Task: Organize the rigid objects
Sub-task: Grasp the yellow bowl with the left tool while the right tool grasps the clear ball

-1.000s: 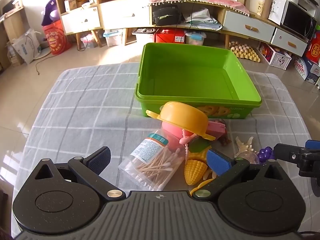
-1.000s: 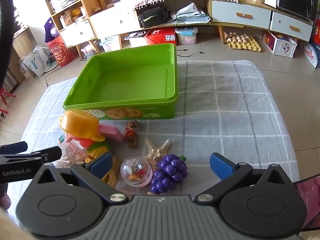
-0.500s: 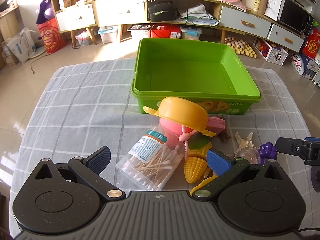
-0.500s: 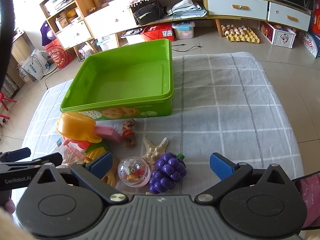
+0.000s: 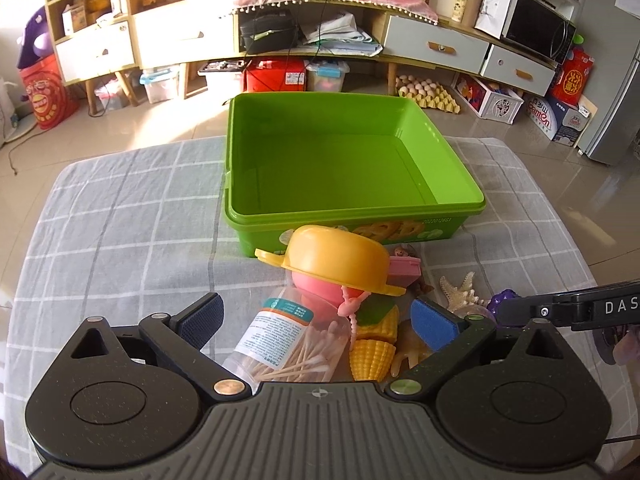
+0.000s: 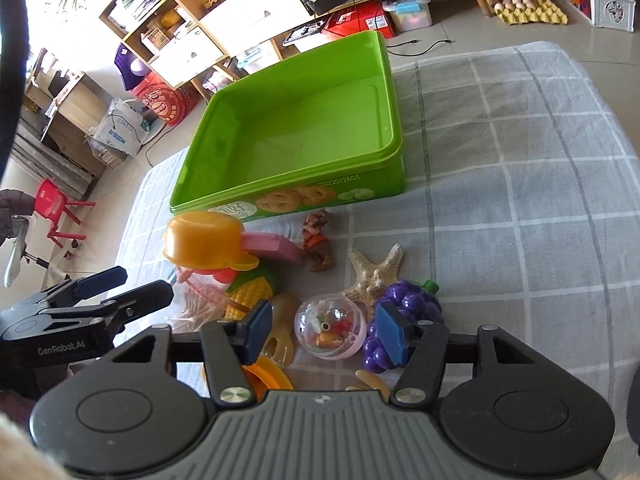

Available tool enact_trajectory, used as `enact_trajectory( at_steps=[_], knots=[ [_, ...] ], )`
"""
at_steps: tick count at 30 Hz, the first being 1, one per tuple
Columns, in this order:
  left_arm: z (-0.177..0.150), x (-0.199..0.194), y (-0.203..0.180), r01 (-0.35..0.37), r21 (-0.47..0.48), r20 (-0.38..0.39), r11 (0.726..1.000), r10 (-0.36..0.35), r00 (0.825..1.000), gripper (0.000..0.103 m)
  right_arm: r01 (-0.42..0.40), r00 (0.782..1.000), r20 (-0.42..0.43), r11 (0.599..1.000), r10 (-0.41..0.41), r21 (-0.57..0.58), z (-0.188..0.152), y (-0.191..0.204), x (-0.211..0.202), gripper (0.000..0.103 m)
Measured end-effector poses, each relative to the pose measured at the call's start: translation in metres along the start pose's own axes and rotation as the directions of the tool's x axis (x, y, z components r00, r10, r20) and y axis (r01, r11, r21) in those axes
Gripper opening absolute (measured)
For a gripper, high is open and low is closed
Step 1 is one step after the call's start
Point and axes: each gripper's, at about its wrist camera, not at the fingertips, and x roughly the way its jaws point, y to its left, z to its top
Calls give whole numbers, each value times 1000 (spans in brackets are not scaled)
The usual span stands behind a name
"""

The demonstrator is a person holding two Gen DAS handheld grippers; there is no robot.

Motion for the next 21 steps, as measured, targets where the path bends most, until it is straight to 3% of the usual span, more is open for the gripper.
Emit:
enact_trajectory(
  at_steps=[8, 21],
  knots=[
    [21, 13, -1, 89, 37, 12, 995, -90, 996, 94, -2, 999, -37, 1000, 1, -26, 3, 7, 15, 22],
    [47, 57, -9, 111, 153, -149, 982, -89, 985, 88, 77, 993, -82, 983, -91, -165, -2, 19, 38, 20]
  ],
)
